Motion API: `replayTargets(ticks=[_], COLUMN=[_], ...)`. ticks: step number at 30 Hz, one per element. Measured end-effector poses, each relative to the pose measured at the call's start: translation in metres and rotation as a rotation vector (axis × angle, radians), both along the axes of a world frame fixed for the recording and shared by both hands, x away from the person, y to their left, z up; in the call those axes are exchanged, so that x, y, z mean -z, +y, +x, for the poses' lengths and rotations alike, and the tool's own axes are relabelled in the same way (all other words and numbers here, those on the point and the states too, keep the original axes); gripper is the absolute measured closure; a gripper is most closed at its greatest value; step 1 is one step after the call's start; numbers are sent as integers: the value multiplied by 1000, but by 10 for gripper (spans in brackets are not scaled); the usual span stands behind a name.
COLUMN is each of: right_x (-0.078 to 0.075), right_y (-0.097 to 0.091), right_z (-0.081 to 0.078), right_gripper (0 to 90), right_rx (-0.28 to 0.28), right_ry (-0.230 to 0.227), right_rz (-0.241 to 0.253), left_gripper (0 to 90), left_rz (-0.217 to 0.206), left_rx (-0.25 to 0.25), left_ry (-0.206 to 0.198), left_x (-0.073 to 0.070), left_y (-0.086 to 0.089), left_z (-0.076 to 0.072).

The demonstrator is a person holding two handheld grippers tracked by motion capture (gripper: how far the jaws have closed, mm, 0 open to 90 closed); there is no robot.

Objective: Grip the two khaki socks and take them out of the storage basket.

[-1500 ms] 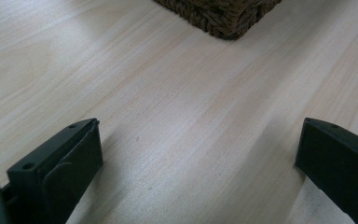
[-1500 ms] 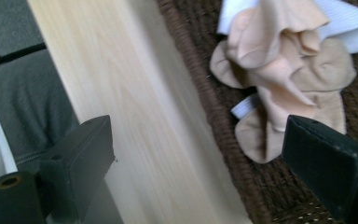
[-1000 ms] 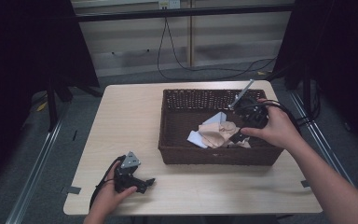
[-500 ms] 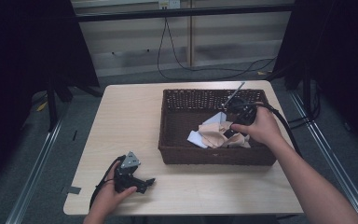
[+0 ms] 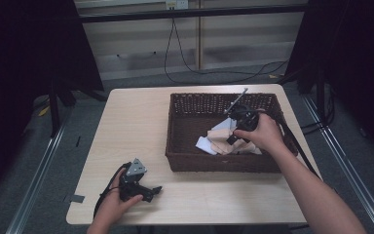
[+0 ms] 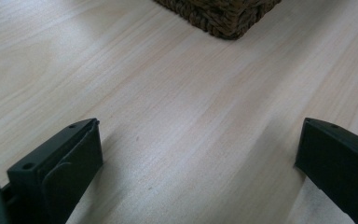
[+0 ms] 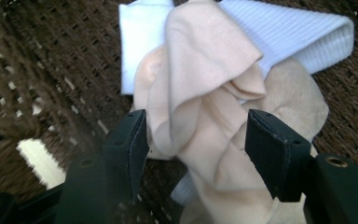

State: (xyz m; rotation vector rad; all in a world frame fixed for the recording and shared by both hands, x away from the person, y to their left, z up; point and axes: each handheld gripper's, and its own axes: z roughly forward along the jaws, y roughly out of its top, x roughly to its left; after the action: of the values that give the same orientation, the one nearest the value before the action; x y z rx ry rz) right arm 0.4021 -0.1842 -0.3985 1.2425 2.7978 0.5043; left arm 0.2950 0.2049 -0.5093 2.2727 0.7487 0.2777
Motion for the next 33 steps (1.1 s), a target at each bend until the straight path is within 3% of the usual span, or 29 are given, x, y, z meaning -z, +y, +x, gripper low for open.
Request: replayTargets(ticks=[4,8,11,14,16,18,19,23,28,33], right_x=[7,14,16,18,18,15,14,3,-21,-38], right_y=[4,11,18,24,26,26,26,24,13,-1], right_z=[5,10,14,17,18,17,17,11,1,-6], right_gripper=[385,362,363,445,651,830,863,873,873,873], right_rx=[-2,-3,-10,-37,-48,-56,-56,-87,-102,-96], right_ry=[14,4,10,21,24,15,21,27,2,-11], right_rz=[11,-37,-41,-66,-72,-56,-49,-67,-21,-23], left_gripper=[0,0,0,0,0,0,0,0,0,0], left_rz=[1,-9,-9,-9,-9,-8,-9,-9,-8,-5], left_rx=[1,-4,-4,-4,-2,-1,-2,1,2,4], left_ry=[1,1,1,2,2,2,2,-1,0,-4], left_x=[0,0,0,0,0,0,0,0,0,0], left_y=[0,0,0,0,0,0,0,0,0,0], left_z=[0,0,0,0,0,0,0,0,0,0])
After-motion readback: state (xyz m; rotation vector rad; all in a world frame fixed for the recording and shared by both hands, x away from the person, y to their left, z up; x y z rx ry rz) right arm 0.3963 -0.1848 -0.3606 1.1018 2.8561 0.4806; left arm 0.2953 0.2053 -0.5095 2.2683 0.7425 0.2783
